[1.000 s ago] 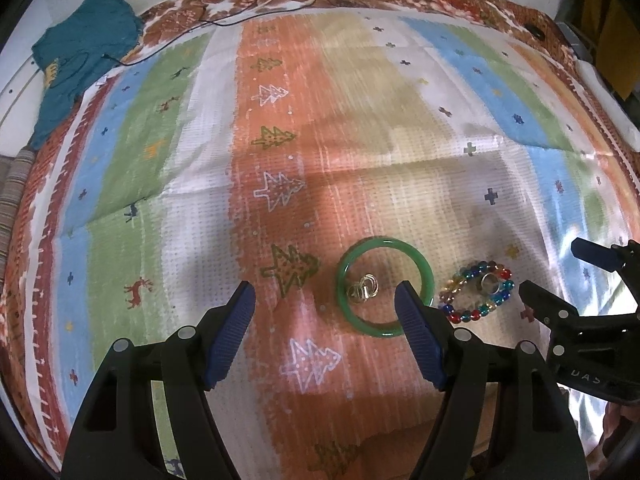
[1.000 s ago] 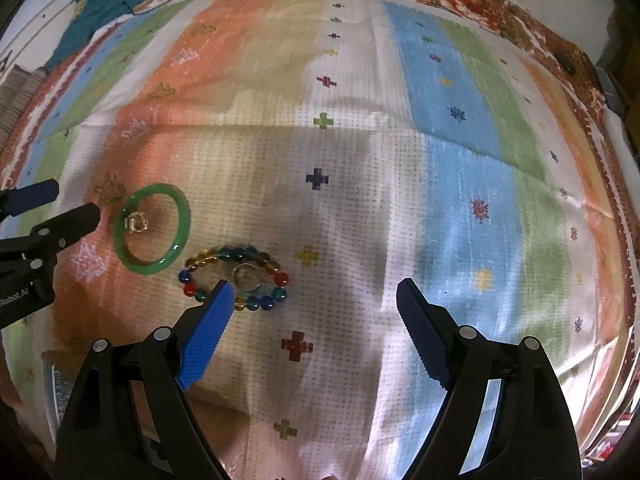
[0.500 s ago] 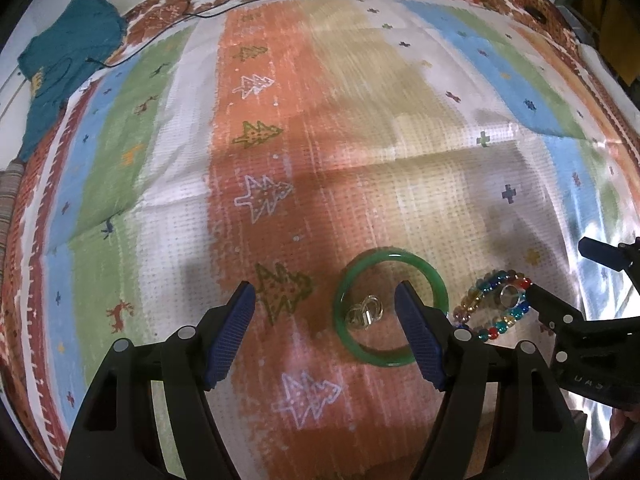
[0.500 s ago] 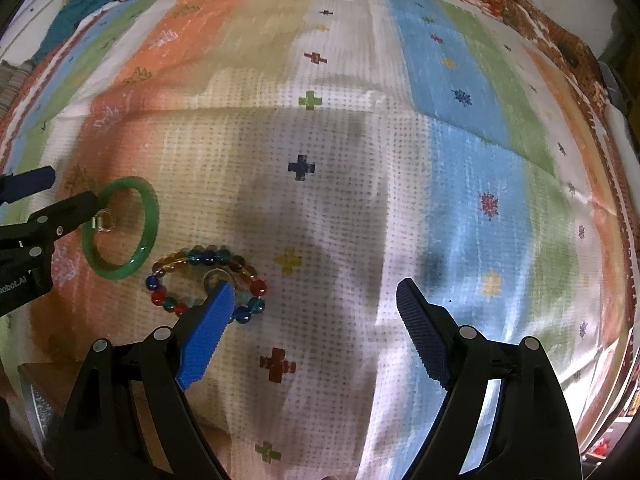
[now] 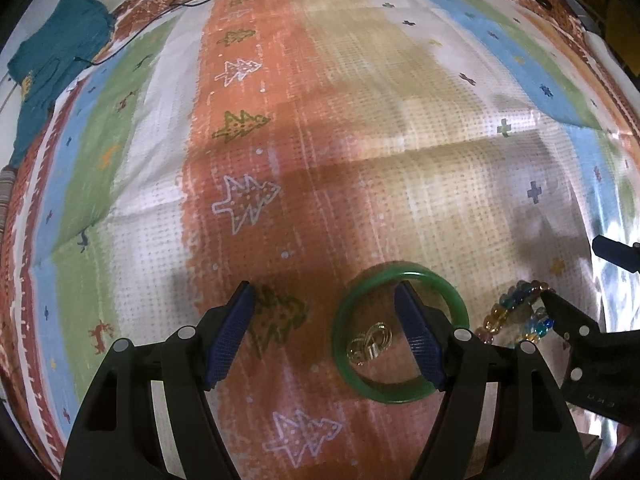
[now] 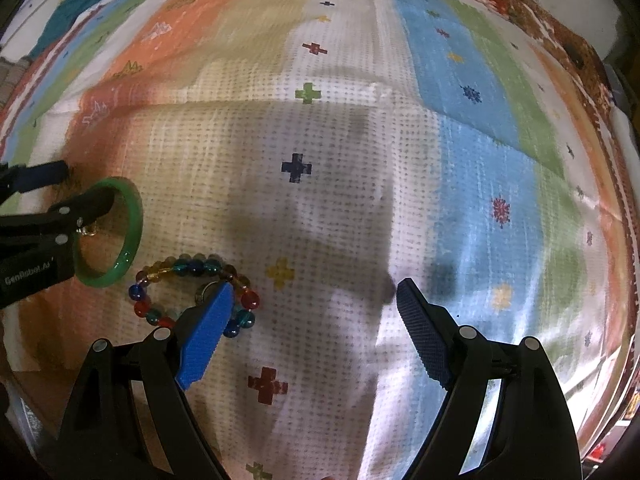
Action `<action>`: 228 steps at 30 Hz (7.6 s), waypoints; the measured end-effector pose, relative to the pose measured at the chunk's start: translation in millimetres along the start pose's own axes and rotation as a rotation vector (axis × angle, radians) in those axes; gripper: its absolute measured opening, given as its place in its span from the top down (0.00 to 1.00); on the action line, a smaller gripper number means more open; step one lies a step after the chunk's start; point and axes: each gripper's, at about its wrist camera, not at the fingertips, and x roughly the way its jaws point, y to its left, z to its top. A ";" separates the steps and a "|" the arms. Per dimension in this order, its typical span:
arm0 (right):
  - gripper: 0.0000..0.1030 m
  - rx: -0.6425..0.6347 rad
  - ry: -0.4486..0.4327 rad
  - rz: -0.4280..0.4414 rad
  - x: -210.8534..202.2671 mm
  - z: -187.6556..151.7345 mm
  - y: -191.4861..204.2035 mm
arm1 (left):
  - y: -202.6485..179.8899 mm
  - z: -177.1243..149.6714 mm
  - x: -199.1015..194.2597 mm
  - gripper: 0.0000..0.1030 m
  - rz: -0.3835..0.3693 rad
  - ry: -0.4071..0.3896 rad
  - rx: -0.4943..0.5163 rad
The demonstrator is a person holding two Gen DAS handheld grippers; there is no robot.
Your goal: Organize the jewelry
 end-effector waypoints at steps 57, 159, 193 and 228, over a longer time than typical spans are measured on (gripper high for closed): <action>0.99 -0.030 -0.019 0.102 -23.7 -4.7 17.6 | 9.2 -15.5 -50.3 0.92 -0.038 -0.069 -0.074; 0.90 -0.008 -0.466 0.202 -173.3 -59.7 30.2 | 8.2 -91.8 -189.4 0.93 -0.069 -0.318 -0.089; 0.90 -0.047 -0.501 0.176 -200.3 -139.9 48.1 | -25.4 -166.2 -226.1 0.92 -0.085 -0.383 -0.028; 0.43 0.036 -0.284 0.088 -136.6 -84.7 28.1 | -3.4 -109.6 -163.7 0.39 -0.038 -0.240 -0.092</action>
